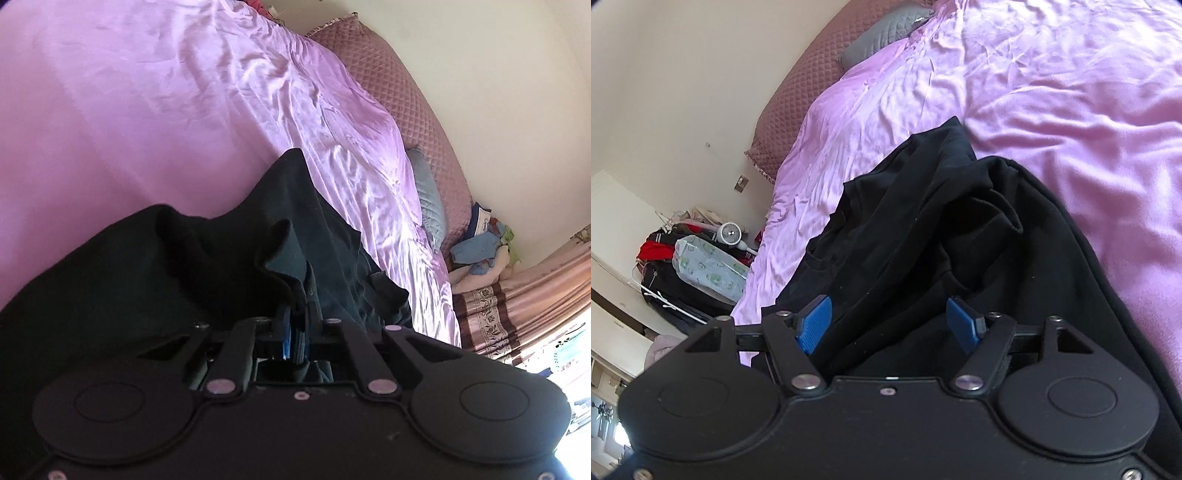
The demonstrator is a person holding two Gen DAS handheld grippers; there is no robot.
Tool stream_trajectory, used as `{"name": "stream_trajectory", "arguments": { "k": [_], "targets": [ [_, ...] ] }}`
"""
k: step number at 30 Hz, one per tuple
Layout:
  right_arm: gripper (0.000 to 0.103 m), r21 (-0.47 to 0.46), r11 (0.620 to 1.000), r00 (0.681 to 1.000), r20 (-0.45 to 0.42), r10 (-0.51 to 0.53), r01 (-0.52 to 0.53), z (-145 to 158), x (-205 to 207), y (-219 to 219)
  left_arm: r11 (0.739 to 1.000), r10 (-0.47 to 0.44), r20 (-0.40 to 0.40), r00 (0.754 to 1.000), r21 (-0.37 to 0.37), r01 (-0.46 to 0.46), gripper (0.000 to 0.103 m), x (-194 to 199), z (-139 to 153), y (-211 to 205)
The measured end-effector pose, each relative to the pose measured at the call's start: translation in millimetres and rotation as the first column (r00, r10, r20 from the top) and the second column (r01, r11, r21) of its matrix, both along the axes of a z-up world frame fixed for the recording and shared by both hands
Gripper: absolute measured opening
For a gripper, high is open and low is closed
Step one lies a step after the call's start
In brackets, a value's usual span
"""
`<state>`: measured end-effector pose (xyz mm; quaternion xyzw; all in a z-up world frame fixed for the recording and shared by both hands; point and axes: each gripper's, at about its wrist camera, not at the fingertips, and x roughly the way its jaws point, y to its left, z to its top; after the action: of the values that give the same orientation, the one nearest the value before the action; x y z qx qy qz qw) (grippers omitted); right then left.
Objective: Fold small clothes
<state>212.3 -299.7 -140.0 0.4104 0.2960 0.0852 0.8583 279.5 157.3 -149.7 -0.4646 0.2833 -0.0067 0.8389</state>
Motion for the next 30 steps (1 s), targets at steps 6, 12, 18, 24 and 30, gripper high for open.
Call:
{"name": "stream_trajectory", "arguments": {
  "k": [6,12,18,24,30],
  "targets": [
    [0.070,-0.011,1.000,1.000,0.005,-0.028,0.028,1.9,-0.6,-4.9,1.000,0.008,0.198,0.980,0.025,-0.013,0.003,-11.7,36.8,11.5],
    [0.070,0.035,0.995,0.995,0.025,-0.092,0.091,5.0,3.0,-18.7,0.995,0.055,0.158,0.986,0.068,-0.067,0.003,-19.5,27.4,25.7],
    [0.071,0.277,0.948,0.987,-0.014,-0.158,0.156,-8.2,17.4,-42.0,0.998,0.051,-0.003,0.999,0.044,-0.051,0.004,-19.8,-35.0,29.3],
    [0.071,0.341,0.924,0.985,-0.046,-0.165,0.170,-18.7,38.7,-43.4,0.996,0.082,0.087,0.993,0.030,-0.085,0.031,-35.9,-14.2,34.5],
    [0.061,0.325,0.921,0.976,-0.100,-0.195,0.217,-29.9,62.9,-46.2,0.984,0.075,0.139,0.987,0.149,-0.096,0.036,-19.7,10.7,26.3]
  ]
}}
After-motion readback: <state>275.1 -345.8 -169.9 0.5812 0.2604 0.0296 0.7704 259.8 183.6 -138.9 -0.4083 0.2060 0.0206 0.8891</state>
